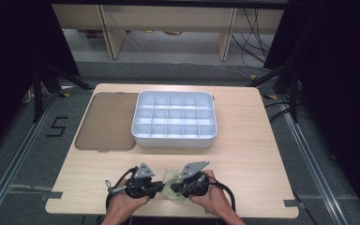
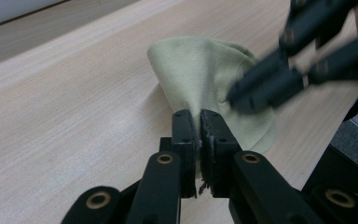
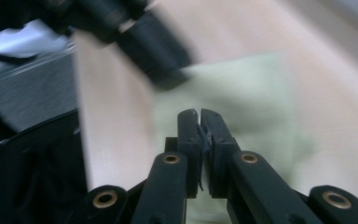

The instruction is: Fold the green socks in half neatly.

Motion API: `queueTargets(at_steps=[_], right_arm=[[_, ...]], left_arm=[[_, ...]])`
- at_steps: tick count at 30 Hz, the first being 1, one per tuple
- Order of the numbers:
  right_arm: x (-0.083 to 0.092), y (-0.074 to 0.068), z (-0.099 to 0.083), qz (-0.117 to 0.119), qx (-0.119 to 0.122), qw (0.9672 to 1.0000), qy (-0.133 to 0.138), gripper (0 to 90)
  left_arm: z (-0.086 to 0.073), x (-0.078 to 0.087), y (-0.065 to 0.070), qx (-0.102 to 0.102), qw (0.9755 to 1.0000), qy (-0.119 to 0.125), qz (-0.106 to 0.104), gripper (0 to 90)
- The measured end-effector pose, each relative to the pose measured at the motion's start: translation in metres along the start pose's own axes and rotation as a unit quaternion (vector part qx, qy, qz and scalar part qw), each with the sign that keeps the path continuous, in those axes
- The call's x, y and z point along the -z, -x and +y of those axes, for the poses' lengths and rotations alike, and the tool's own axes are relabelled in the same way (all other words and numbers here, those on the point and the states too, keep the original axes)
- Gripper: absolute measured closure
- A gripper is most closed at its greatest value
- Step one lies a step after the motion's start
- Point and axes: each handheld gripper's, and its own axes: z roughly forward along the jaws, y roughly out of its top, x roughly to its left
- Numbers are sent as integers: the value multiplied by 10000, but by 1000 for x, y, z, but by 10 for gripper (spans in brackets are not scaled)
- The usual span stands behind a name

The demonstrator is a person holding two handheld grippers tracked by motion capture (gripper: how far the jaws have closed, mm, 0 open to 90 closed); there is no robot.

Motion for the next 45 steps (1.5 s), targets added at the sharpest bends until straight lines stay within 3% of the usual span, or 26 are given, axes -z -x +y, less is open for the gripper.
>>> queueTargets(at_steps=[3,5,7,8,9,14,15,17,18,24,27,36,40,41,42,45], right_arm=[[4,14,1,-263,-173,9995,50,874],[2,17,1,-301,-259,9992,21,874],[-2,24,0,-419,-179,9990,-5,876],[-3,25,0,-498,-282,9983,-69,876],[-5,27,0,-551,-256,9981,-74,877],[-8,35,0,-667,-278,9973,-121,876],[-9,37,-1,-682,-231,9973,-115,876],[-6,38,-1,-718,-317,9968,-114,876],[-5,37,-1,-686,-332,9971,24,876],[23,29,2,-595,-252,9977,212,872],[27,24,-6,-494,-334,9981,122,871],[22,18,-20,-352,-370,9986,-159,870],[13,20,-24,-280,-378,9985,-268,869],[13,19,-24,-297,-488,9980,-255,868],[13,20,-23,-268,-505,9980,-269,868],[12,18,-24,-271,-564,9977,-263,868]], left_arm=[[0,-1,1,-103,9999,-26,-16,840],[1,-1,1,-120,9999,-14,26,841],[1,0,2,-125,9999,-13,-26,841],[2,0,2,-98,10000,-1,-10,842],[2,0,2,-189,9998,-11,14,842],[1,0,2,-196,9998,2,68,842],[1,-1,3,-74,10000,27,37,842],[1,-1,3,-96,9999,26,55,841],[1,0,3,-106,9999,26,37,841],[2,1,5,-147,9998,46,100,839],[3,3,6,-278,9996,17,103,839],[5,5,9,-232,9996,120,78,836],[9,7,15,-386,9990,207,15,833],[10,8,17,-409,9989,224,11,832],[10,7,20,-350,9990,267,38,832],[13,6,25,-448,9986,289,-29,832]])
